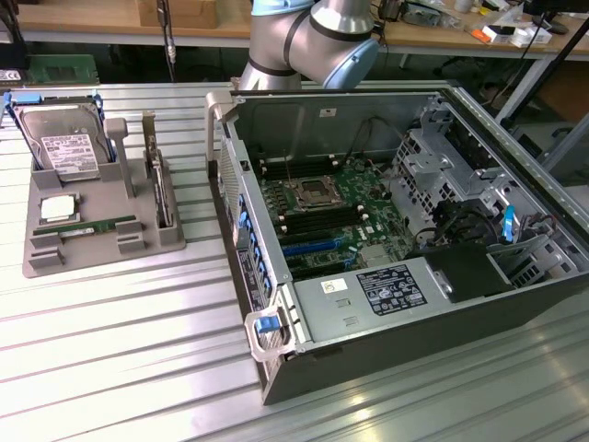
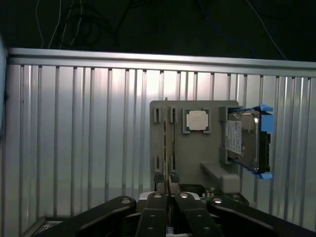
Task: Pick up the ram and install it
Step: 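Pick up the ram and move it above insertion slot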
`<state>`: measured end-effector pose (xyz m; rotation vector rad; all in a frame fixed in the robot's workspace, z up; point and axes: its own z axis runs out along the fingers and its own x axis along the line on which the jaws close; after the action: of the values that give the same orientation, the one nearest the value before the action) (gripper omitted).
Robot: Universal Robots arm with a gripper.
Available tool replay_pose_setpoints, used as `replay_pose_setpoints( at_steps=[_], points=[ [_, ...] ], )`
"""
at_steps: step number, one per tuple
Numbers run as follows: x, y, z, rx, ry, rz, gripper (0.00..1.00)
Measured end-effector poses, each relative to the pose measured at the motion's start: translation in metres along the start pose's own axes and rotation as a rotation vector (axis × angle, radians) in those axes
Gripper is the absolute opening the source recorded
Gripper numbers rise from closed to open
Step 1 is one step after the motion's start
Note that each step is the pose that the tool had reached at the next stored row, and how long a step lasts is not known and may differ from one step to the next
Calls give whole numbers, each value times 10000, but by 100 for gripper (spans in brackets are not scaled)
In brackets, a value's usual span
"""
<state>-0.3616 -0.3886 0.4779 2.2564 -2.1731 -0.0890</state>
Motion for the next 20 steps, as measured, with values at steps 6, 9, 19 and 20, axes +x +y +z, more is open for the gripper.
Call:
replay_pose_setpoints(
  at_steps=[6,9,19,20],
  points=[
    [-9,10,-237,-2,1,0,12],
    [-13,15,-345,-1,1,0,12],
    [-25,32,-702,0,0,0,12],
    [-26,33,-724,0,0,0,12]
  ],
)
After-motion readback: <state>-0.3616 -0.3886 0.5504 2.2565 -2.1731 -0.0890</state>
